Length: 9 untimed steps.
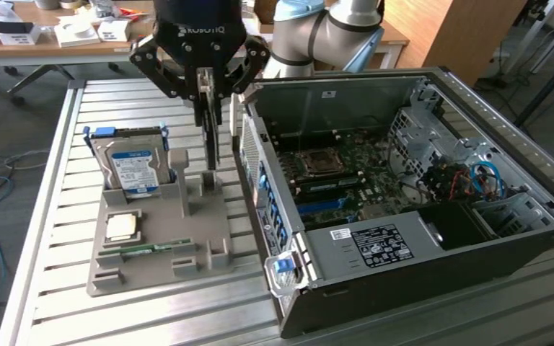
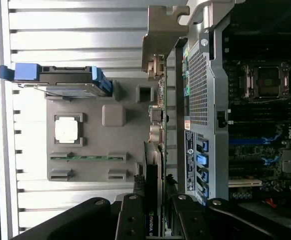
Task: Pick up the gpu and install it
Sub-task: 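Pick up the gpu and move the gpu toward the slot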
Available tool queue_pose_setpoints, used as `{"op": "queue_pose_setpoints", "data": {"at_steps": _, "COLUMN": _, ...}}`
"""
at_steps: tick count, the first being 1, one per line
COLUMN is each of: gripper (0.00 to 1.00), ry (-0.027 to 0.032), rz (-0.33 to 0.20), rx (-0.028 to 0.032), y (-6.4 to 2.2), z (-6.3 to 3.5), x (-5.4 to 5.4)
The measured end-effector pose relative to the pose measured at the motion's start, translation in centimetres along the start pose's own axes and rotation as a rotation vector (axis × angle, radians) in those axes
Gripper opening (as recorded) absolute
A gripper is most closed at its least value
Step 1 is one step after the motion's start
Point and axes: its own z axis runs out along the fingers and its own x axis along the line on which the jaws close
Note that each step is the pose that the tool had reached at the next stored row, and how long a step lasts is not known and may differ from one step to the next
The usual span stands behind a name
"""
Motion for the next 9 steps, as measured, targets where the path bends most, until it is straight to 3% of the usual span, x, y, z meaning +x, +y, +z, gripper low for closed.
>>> {"op": "queue_pose_setpoints", "data": {"at_steps": 2, "gripper": 0.26, "ry": -0.0001, "rz": 0.000, "rx": -0.0001, "y": 0.12, "z": -2.83, "x": -0.1}}
{"op": "queue_pose_setpoints", "data": {"at_steps": 9, "gripper": 0.26, "ry": 0.0001, "rz": 0.000, "rx": 0.0001, "y": 0.14, "z": -2.87, "x": -0.3}}
